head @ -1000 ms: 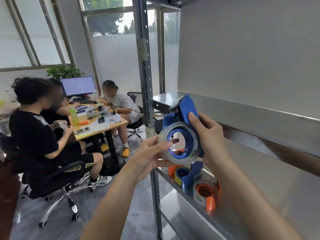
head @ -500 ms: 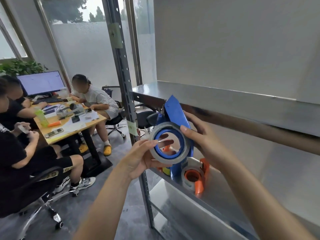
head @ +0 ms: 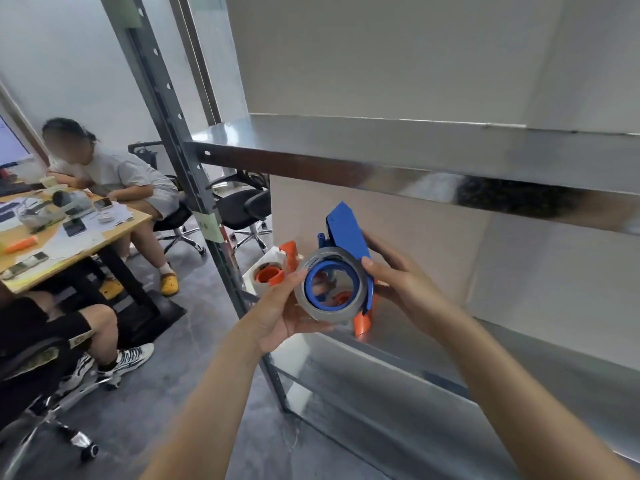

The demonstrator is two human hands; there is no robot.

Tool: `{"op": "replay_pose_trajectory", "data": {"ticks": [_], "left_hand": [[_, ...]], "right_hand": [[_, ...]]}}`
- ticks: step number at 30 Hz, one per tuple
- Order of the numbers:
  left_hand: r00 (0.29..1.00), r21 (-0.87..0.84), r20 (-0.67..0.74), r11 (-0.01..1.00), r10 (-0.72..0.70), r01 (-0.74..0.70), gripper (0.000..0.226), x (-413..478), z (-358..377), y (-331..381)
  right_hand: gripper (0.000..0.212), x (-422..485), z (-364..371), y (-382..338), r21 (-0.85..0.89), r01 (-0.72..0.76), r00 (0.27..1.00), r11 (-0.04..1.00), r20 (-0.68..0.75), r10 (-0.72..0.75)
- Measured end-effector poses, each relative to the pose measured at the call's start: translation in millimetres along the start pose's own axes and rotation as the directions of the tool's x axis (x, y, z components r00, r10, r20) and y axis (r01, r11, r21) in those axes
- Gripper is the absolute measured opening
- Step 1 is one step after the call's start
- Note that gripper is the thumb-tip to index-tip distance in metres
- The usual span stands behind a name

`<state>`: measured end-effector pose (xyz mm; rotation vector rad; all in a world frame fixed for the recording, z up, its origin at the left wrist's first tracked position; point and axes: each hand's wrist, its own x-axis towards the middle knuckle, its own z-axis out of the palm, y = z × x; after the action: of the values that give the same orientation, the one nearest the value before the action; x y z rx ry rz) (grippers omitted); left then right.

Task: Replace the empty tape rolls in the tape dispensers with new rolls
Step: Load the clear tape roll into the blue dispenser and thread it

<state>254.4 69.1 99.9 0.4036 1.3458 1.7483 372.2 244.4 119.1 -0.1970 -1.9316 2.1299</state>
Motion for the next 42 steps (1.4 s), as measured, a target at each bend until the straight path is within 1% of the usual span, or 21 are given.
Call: {"op": "replay_pose_trajectory", "data": {"ticks": [2, 4, 8, 11, 14, 20, 24, 29, 32, 36, 38, 42], "left_hand": [[0.999, 0.006, 0.004, 0.999, -0.046, 0.045, 0.048, 14, 10, -11], [0.996, -0.001, 0.015, 0.996, -0.093, 0.093, 0.048, 30, 19, -23], [0.983, -0.029, 0.037, 0.983, -0.178, 0.179, 0.046, 62, 36, -52], [0.971, -0.031, 0.066, 0.972, -0.23, 0.232, 0.049, 83, 49, -72], [0.958, -0.053, 0.09, 0.959, -0.273, 0.278, 0.048, 100, 58, -90], [0.938, -0.067, 0.119, 0.94, -0.327, 0.336, 0.05, 121, 60, -125], [0.937, -0.075, 0.112, 0.937, -0.332, 0.341, 0.047, 127, 58, -140], [0.936, -0.116, 0.123, 0.932, -0.33, 0.344, 0.033, 132, 57, -150], [0.933, -0.152, 0.124, 0.923, -0.337, 0.353, 0.036, 136, 59, -154], [0.923, -0.19, 0.145, 0.905, -0.357, 0.38, 0.036, 141, 60, -158], [0.913, -0.221, 0.162, 0.888, -0.375, 0.404, 0.04, 142, 59, -161], [0.896, -0.307, 0.204, 0.844, -0.394, 0.44, 0.05, 143, 54, -169]], "right_hand": [[0.047, -4, -13, 9, -0.063, -0.01, 0.997, 0.998, -0.077, 0.005], [0.045, -9, -29, 19, -0.084, -0.027, 0.991, 0.996, -0.13, 0.016], [0.043, -22, -58, 38, -0.076, -0.07, 0.965, 0.995, -0.256, 0.049], [0.042, -28, -80, 54, -0.067, -0.101, 0.944, 0.993, -0.32, 0.075], [0.042, -32, -98, 70, -0.038, -0.128, 0.924, 0.991, -0.368, 0.106], [0.044, -36, -120, 102, 0.014, -0.187, 0.909, 0.982, -0.377, 0.178], [0.041, -36, -127, 118, 0.068, -0.18, 0.907, 0.981, -0.375, 0.192], [0.041, -36, -134, 131, 0.156, -0.158, 0.902, 0.975, -0.38, 0.207], [0.039, -34, -138, 133, 0.218, -0.144, 0.903, 0.965, -0.37, 0.218], [0.041, -31, -143, 141, 0.174, -0.169, 0.896, 0.97, -0.384, 0.225], [0.043, -31, -146, 146, 0.149, -0.183, 0.894, 0.972, -0.386, 0.227], [0.044, -29, -151, 153, 0.154, -0.191, 0.891, 0.97, -0.388, 0.237]]}}
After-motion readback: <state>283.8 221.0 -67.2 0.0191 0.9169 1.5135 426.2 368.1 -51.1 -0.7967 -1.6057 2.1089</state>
